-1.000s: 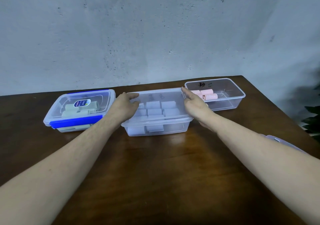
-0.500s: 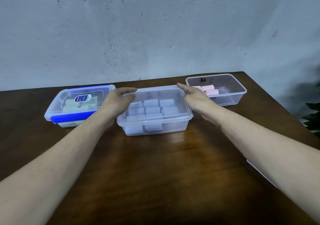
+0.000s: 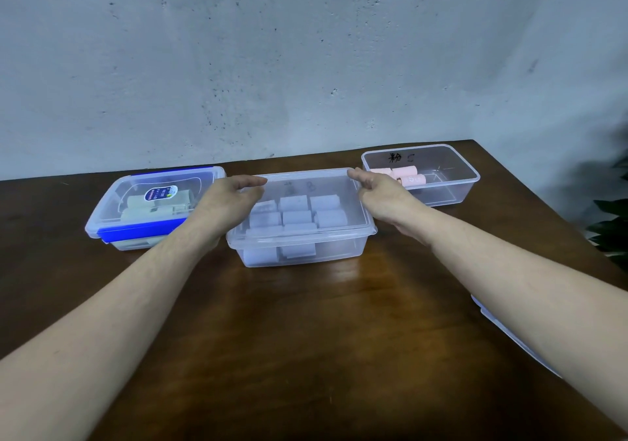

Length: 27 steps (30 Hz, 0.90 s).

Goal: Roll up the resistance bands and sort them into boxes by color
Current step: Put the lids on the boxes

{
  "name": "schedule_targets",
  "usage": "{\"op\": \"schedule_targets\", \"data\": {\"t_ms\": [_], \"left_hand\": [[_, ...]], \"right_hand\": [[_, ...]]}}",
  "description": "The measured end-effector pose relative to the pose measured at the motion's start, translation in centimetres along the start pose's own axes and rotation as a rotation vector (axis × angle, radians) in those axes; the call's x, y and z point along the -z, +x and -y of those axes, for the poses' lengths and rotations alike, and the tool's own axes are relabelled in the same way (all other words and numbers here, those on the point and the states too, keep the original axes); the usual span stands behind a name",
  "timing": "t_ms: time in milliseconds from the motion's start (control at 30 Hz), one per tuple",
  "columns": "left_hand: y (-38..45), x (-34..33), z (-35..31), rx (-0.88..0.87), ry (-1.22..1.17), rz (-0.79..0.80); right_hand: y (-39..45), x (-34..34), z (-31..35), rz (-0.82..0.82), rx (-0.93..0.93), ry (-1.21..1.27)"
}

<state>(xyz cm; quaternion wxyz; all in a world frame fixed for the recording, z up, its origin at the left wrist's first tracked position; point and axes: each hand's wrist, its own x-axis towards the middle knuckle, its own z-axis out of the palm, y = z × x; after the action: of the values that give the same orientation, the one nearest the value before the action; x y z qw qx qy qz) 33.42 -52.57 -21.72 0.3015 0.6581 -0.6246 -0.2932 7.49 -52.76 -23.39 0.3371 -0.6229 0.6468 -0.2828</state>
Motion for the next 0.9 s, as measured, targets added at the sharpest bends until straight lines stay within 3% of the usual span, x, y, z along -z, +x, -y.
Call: {"op": "schedule_targets", "data": {"t_ms": [267,633,900], "left_hand": [[0.5,-1.2,0.1,-0.038,0.387,0.069],[1.2,-1.9,2.6,0.008,0.289,-0.068],[1.5,-2.5,3.0,-0.013,0.376,0.090]], "right_hand": [[0.7,-0.3,0.1,0.009,0.057,-0.307],[1.6,-0.8,0.5,-0.027,0.121,-0.460],[1.0,-1.1,1.7,0.021,0.106,-0.894]]}}
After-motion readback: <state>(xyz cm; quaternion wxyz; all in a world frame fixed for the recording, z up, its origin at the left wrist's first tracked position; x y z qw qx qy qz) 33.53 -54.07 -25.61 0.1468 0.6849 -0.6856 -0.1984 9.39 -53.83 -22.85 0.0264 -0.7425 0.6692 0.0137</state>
